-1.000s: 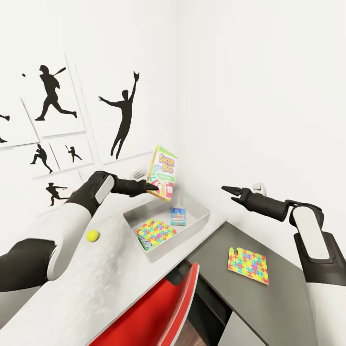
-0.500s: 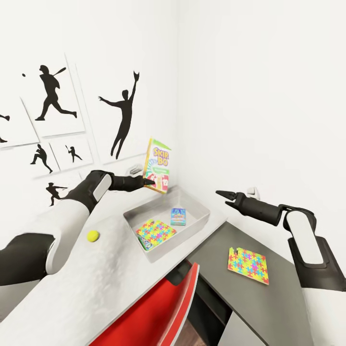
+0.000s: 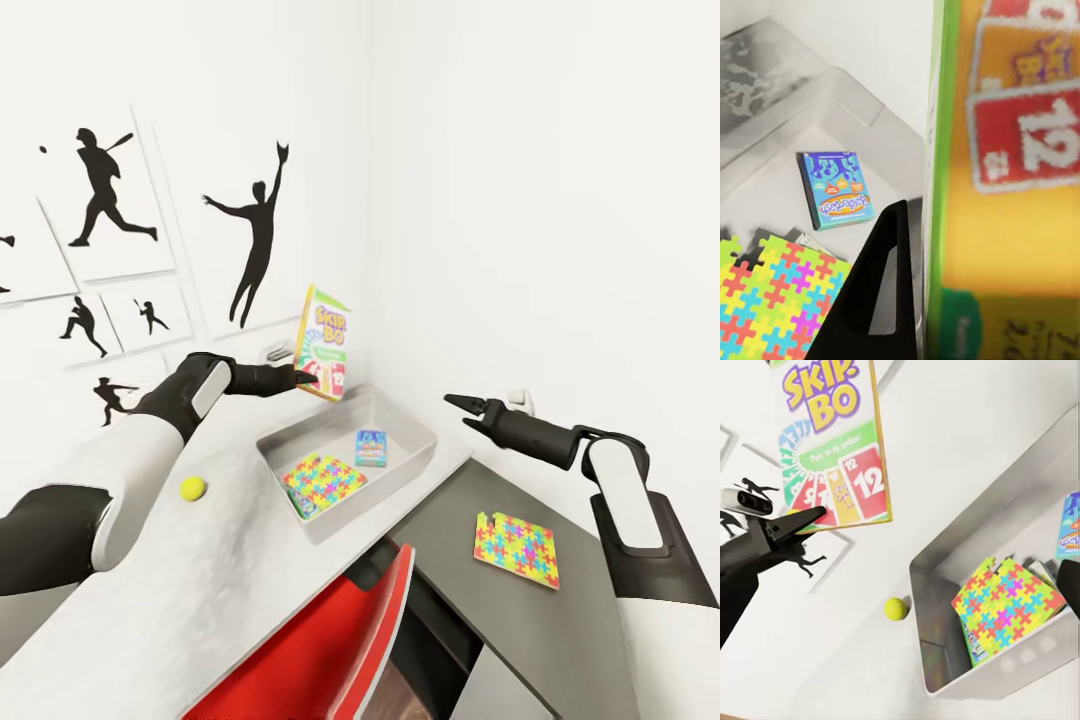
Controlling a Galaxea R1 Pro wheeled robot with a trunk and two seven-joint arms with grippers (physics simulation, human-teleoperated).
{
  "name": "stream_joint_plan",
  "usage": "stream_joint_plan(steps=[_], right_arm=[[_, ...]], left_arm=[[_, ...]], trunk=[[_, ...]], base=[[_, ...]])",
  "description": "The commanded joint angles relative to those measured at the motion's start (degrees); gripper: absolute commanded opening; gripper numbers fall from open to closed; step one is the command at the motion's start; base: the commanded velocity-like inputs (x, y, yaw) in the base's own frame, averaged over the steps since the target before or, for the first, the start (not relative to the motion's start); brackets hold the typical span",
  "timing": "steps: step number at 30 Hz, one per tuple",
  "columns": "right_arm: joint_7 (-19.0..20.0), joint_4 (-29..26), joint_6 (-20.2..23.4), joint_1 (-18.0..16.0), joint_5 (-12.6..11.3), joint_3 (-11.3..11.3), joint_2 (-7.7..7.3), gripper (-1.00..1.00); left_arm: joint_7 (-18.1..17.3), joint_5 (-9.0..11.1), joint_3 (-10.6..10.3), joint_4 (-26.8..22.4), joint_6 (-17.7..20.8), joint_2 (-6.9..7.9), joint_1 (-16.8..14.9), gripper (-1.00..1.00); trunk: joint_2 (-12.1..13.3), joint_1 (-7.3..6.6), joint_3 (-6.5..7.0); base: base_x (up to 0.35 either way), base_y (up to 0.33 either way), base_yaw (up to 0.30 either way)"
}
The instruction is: Put all the toys in the child's room - the three board games (two on the bed and one on the table), the two jigsaw puzzles on the table, and the tennis ball on the table - inside the toy box on the table in the child's room.
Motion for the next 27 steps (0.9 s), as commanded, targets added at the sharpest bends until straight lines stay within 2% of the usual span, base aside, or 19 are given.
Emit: stream_joint_plan(steps=[1,9,10,14,19,27], right_arm=[[0.6,0.0,0.3,-0.1,0.6,-0.1,-0.07,1.0],[0.6,0.1,0.3,-0.1,0.5,-0.2,-0.32,1.0],[0.6,0.1,0.3,-0.1,0.5,-0.3,-0.34,1.0],[0.6,0.1,0.3,-0.1,0.0,-0.4,-0.41,1.0],[0.6,0.0,0.3,-0.1,-2.7,-0.5,-0.6,1.0],[0.6,-0.1,0.3,-0.1,-3.3,-0.6,-0.73,1.0]], left_arm=[[-0.1,0.3,-0.3,0.0,0.2,0.16,-0.1,-1.0],[-0.6,0.4,-0.4,0.0,1.8,1.73,-0.1,-1.0],[-1.0,0.4,-0.4,-0.1,4.7,2.02,-0.1,-1.0],[-5.2,0.3,-0.4,-0.3,5.6,2.48,-0.3,-1.0],[-10.8,0.3,-0.5,-0.2,6.3,3.03,-0.3,-1.0],[-12.1,0.4,-0.7,0.7,8.1,3.03,-0.3,-1.0]], trunk=[[-0.1,0.03,-0.23],[-0.1,0.03,-0.98],[-0.1,0.03,-1.07],[-0.1,0.03,-1.45],[-0.1,0.03,-1.92],[-0.1,0.03,-2.68]], base=[[0.0,0.0,0.0],[0.0,0.0,0.0],[0.0,0.0,0.0],[0.0,0.0,0.0],[0.0,0.0,0.0],[0.0,0.0,0.0]])
